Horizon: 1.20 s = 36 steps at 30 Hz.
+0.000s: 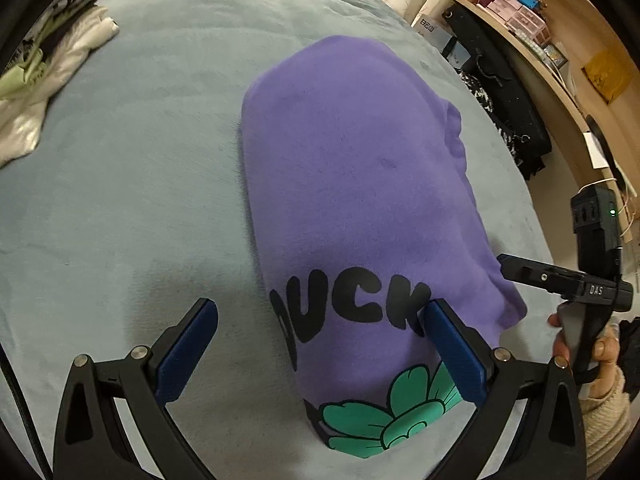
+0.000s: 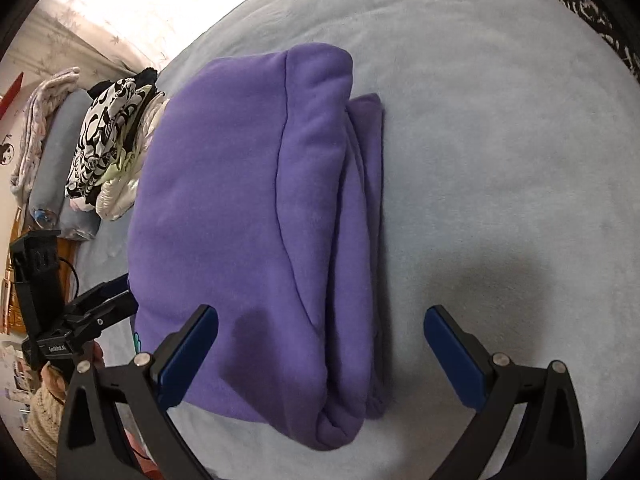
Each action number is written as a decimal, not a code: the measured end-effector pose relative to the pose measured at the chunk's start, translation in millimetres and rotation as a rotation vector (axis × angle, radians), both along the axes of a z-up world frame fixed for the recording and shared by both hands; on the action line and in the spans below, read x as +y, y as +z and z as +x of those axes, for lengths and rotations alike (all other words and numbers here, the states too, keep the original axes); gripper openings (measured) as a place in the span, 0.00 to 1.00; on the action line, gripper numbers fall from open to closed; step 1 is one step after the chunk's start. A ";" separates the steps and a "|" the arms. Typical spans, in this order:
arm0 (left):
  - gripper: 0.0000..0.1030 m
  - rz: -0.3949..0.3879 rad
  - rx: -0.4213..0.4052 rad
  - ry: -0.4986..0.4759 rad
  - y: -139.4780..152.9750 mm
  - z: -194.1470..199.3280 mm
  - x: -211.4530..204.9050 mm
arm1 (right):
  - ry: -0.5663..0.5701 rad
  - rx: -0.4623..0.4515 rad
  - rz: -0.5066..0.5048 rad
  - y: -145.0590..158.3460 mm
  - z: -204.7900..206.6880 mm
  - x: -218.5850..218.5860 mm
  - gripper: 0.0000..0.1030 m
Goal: Fold large clothes
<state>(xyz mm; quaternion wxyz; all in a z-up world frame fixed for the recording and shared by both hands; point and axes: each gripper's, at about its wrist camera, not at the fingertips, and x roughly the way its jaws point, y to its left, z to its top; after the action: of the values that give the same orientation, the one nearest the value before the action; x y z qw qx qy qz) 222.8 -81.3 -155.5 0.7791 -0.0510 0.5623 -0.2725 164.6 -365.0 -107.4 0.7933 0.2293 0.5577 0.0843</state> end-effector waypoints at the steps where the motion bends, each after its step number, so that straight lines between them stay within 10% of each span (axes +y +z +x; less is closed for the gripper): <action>1: 0.99 -0.013 0.010 -0.004 -1.7 0.7 -0.5 | -0.002 0.001 0.015 -1.6 0.6 -1.1 1.00; 8: 0.99 -0.134 0.144 -0.065 -26.8 3.8 -11.9 | 0.006 0.014 0.104 -15.6 8.8 -7.0 1.00; 26: 1.00 -0.177 0.178 -0.084 -56.5 16.0 -24.8 | 0.043 0.010 0.284 -64.4 35.7 7.7 0.96; 36: 0.95 0.068 -0.048 -0.064 -19.2 -13.4 -70.6 | 0.037 -0.067 0.189 -37.5 23.2 20.3 0.48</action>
<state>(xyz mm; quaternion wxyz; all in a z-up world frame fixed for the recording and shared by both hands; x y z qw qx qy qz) 209.4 -151.9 -174.7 0.7844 0.0003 0.5539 -0.2792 187.8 -344.6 -144.9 0.7846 0.2898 0.5246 0.1587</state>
